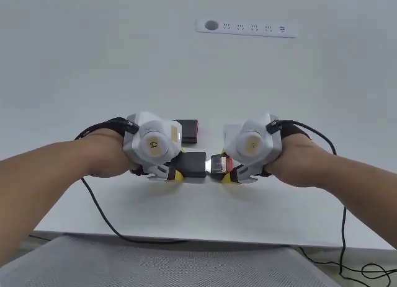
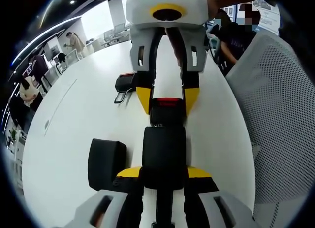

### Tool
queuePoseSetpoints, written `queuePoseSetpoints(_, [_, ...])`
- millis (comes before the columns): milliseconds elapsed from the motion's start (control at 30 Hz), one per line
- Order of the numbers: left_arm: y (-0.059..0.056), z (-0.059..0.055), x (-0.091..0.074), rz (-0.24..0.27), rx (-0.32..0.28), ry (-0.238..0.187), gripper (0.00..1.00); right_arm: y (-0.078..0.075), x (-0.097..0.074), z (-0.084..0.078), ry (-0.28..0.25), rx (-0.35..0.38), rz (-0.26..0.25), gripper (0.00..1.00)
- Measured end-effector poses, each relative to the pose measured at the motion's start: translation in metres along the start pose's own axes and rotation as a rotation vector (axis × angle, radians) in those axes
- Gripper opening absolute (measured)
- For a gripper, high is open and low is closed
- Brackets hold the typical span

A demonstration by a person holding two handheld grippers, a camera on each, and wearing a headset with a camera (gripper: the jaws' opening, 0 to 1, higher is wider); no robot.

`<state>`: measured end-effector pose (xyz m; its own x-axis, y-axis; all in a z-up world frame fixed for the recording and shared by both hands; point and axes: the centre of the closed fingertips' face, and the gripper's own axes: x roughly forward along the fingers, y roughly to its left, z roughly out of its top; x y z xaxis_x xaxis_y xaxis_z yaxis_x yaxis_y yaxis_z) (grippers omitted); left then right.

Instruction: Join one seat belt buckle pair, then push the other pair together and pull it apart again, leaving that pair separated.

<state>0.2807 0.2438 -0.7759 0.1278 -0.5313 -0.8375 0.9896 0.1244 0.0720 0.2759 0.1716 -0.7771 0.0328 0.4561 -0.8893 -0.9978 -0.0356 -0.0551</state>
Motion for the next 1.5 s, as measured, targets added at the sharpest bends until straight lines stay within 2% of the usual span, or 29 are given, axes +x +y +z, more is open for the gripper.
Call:
queuePoseSetpoints(367, [-0.001,0.0,0.0,0.001,0.001,0.005,0.31,-0.001,0.0,-0.001,-0.002,0.006,-0.008,0.3])
queuePoseSetpoints(700, [-0.003,0.0,0.0,-0.006,-0.009,0.007,0.32,-0.002,0.001,-0.001,0.014,-0.003,0.005,0.31])
queuePoseSetpoints(967, [-0.005,0.0,0.0,-0.007,-0.058,0.014,0.33,0.0,0.003,-0.001,0.006,0.009,0.008,0.32])
queuePoseSetpoints(1100, [-0.005,-0.002,-0.001,-0.006,-0.128,0.02,0.34,0.004,0.003,0.001,0.011,0.0,-0.007,0.33])
queuePoseSetpoints(1267, [-0.004,-0.004,-0.004,0.011,-0.094,0.029,0.38,0.004,0.0,0.005,-0.005,0.025,-0.016,0.34])
queuePoseSetpoints(1500, [0.0,0.012,-0.021,0.04,-0.104,-0.015,0.42,0.005,-0.014,0.018,-0.047,0.037,-0.027,0.35])
